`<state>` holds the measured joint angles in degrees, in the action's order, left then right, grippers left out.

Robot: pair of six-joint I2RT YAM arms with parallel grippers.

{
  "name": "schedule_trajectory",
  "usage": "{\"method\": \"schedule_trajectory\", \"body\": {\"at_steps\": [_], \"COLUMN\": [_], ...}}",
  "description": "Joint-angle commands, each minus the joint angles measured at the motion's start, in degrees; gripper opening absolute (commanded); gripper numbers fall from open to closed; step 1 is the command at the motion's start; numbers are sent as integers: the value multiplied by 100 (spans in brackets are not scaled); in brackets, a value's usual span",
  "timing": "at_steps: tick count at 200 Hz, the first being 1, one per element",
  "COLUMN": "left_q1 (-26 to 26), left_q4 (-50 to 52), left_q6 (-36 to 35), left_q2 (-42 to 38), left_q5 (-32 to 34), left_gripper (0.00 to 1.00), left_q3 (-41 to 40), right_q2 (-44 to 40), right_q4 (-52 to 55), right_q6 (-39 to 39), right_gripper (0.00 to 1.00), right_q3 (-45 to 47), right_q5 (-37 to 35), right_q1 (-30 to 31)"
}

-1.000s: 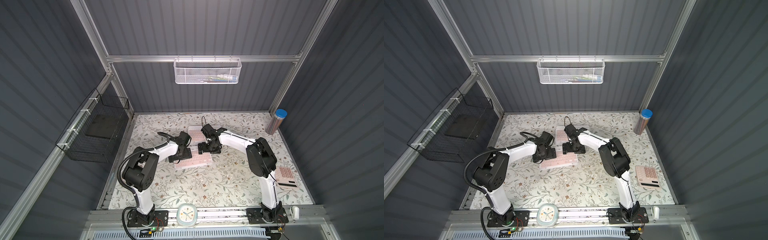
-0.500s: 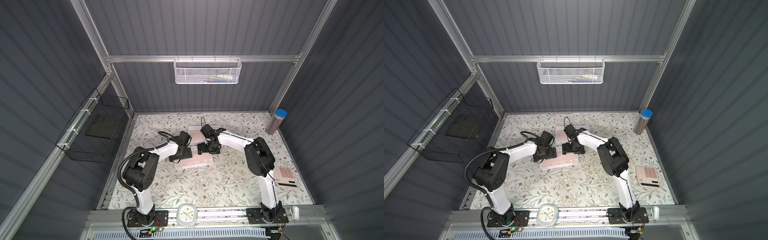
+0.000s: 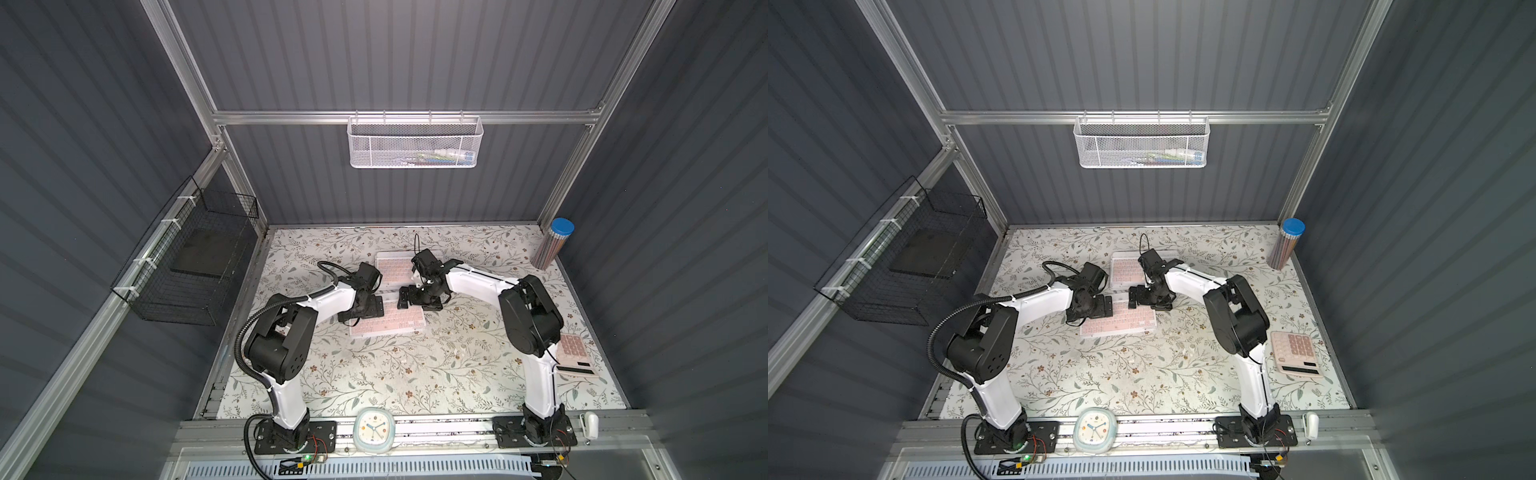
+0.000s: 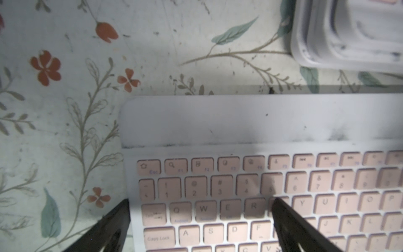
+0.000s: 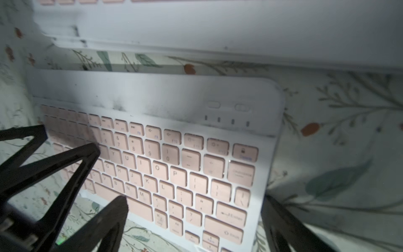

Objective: Stack the numeric keypads
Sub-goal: Pick up the numeric keypad from the center of the board.

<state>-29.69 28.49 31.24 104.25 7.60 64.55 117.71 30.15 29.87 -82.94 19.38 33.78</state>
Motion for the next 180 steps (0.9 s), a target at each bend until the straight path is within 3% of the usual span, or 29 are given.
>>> {"method": "schedule_trajectory", "body": {"at_steps": [1, 34, 79, 141, 180], "left_q1": [-53, -39, 33, 249, 347], "left_q4": [-245, -501, -791, -795, -670], "left_q6": [-303, -430, -444, -687, -794], "left_q2": [-17, -183, -363, -597, -588], "left_q5": [-839, -1239, -1650, -1916, -1858], "left_gripper": [99, 100, 100, 99, 99], "left_q3": [-229, -450, -754, -987, -975], "right_q2": [-142, -492, -666, -692, -771], "right_q4": [-1182, -2205, -3314, -3977, -3703], "right_q6": [293, 701, 1403, 1886, 1774], "right_gripper": [94, 92, 90, 88, 86], "right_q3": [626, 1203, 1641, 1894, 1913], "right_q5": [1770, 2767, 3431, 3686, 3546], "right_q1": [-126, -369, -521, -554, -573]}}
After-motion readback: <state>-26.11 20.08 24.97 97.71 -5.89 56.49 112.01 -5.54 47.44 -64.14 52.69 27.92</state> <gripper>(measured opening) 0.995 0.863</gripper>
